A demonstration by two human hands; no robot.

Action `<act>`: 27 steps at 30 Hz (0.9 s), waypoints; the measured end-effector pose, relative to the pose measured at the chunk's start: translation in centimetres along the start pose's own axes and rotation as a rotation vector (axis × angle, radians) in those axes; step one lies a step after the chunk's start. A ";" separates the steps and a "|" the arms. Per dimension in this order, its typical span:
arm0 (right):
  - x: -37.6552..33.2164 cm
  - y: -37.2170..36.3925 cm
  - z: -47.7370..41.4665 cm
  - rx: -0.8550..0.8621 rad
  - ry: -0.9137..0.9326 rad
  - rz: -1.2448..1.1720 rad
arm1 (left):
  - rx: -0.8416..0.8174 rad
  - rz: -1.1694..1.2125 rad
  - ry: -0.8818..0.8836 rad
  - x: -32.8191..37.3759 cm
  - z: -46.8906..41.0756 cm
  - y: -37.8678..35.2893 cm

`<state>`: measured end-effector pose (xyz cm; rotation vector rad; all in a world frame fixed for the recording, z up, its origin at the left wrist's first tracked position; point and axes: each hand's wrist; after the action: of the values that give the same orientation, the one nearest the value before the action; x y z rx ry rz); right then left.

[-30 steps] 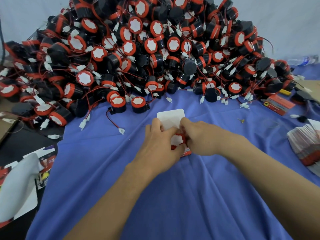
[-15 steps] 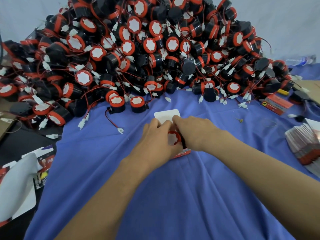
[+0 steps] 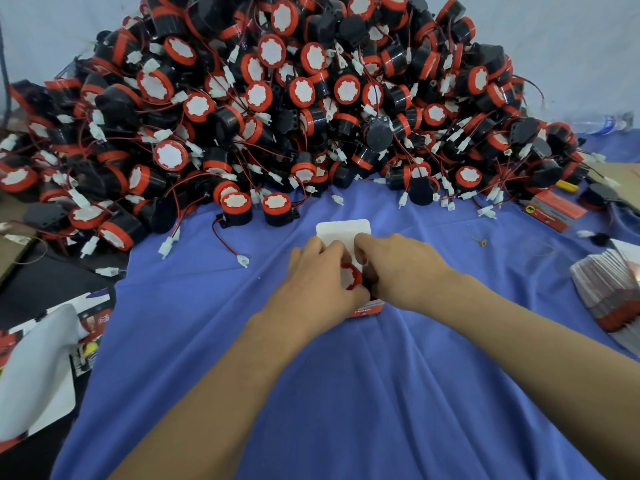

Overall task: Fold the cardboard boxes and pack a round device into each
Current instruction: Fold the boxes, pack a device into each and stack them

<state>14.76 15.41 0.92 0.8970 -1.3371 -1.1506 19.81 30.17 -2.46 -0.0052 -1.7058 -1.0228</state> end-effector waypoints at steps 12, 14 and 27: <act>-0.5 -0.6 2.1 0.062 -0.013 -0.036 | -0.009 -0.115 -0.039 1.4 0.3 -0.9; -0.4 -1.0 2.4 0.113 0.006 -0.020 | -0.028 -0.144 -0.066 1.5 0.4 -1.0; 0.1 -3.3 3.9 0.261 -0.003 -0.423 | -0.118 -0.087 -0.052 -0.5 0.1 -0.4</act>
<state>10.50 15.07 -2.00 1.4179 -1.3569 -1.3107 19.76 30.26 -3.10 -0.0342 -1.7028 -1.1960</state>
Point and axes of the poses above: each hand's wrist, its own z-axis away from the middle knuckle, its own y-axis out of the back of the hand, x = y × z, and after that the axes turned 14 degrees about z, right-handed
